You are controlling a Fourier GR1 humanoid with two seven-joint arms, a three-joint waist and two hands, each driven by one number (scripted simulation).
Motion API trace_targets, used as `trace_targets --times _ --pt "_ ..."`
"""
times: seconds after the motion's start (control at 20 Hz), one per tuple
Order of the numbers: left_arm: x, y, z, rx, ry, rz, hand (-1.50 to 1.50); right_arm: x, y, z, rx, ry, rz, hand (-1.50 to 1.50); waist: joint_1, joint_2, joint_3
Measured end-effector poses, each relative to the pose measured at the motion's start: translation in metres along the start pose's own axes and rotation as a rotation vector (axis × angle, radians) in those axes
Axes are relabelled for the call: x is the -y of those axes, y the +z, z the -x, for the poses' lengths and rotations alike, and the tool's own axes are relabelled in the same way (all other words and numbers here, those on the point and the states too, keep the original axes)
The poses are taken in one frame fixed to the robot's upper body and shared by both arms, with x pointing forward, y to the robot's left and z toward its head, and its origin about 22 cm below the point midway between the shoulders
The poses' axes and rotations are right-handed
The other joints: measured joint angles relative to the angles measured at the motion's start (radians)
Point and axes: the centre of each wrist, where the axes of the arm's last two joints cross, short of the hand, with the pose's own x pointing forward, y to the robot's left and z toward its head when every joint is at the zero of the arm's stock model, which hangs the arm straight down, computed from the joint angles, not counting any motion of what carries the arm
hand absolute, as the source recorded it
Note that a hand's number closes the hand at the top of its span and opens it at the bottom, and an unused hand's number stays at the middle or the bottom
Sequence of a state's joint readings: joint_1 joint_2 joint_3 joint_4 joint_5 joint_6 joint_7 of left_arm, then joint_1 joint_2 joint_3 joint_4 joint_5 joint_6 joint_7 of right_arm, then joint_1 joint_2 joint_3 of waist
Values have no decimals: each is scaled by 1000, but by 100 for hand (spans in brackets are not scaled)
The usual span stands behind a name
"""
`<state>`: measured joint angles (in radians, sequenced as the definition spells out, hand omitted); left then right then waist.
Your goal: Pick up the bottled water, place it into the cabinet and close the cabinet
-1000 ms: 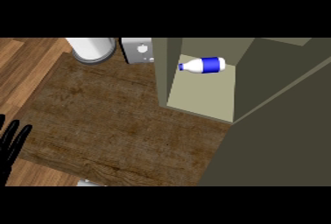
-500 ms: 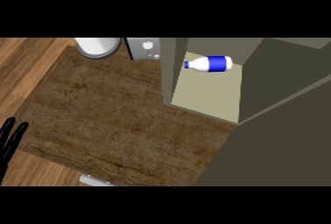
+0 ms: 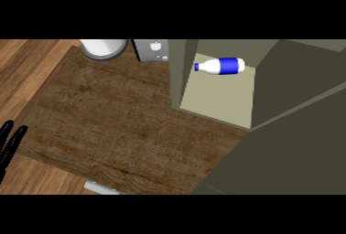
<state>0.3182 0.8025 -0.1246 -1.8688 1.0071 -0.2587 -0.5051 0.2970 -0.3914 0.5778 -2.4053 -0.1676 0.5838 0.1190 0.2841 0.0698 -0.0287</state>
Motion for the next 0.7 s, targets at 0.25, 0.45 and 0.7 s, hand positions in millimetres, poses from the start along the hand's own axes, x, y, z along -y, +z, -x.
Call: trace_targets --times 0.25,0.45,0.7 --pt "-3 0 -1 -8 -3 -3 -150 15 -11 3 -59 62 -6 150 -4 -6 2" --pt "-5 0 -1 -9 -4 -6 -150 33 -23 9 -133 107 8 150 -8 -8 4" --pt "-9 2 0 -14 -1 -17 -150 53 -47 18 -186 119 42 150 -14 -15 7"
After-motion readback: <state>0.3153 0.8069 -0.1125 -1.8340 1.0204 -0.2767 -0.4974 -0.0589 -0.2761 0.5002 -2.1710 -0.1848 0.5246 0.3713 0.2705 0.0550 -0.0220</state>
